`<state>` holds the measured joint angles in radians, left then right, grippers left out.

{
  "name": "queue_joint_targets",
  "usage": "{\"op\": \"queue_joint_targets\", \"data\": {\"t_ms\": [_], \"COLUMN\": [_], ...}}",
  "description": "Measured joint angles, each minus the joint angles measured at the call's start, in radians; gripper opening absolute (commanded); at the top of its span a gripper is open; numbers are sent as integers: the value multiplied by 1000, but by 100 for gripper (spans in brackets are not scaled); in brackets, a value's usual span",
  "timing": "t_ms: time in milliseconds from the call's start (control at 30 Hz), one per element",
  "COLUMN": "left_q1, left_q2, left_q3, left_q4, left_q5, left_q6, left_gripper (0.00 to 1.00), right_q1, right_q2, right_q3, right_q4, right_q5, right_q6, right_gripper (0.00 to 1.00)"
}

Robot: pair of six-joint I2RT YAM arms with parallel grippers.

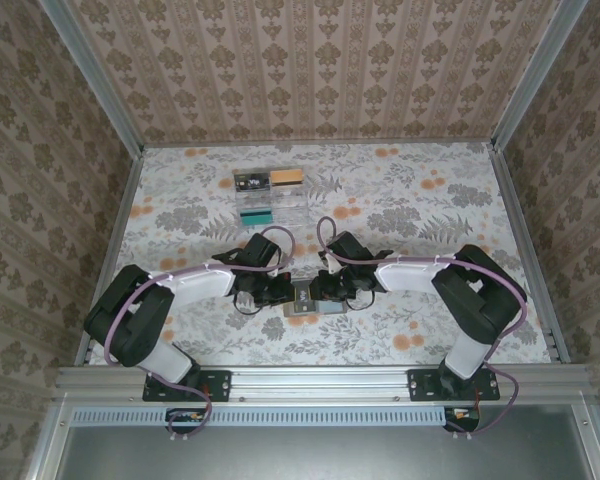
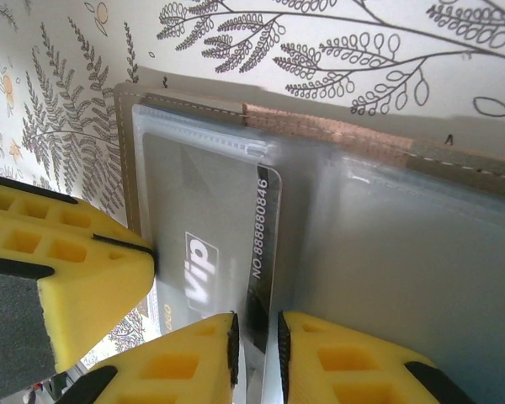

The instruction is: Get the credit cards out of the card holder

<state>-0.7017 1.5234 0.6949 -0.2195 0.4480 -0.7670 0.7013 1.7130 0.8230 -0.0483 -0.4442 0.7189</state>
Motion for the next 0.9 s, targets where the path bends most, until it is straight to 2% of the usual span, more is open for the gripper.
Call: {"op": "queue_joint_targets", "data": {"t_ms": [200, 600, 667, 767, 900], "left_q1": [-3, -3, -3, -3, -3], "left_q2": [0, 0, 0, 0, 3], "left_q3": [0, 0, 0, 0, 2], "left_q4": [-2, -5, -5, -5, -5], "left_q5": [-5, -11, -11, -11, -10], "left_q6": [-2, -11, -11, -11, -11], "left_gripper": [0, 0, 0, 0, 0], "right_q1": [-3, -47, -50, -50, -50], "right_q2": [7, -36, -39, -39, -32], "right_q3": [0, -32, -35, -37, -42], "right_q4": [3, -5, -5, 0, 16], "right_q5": [-6, -9, -10, -13, -21], "right_q6": [14, 11, 11, 12, 19], "right_gripper": [0, 0, 13, 26, 26]}}
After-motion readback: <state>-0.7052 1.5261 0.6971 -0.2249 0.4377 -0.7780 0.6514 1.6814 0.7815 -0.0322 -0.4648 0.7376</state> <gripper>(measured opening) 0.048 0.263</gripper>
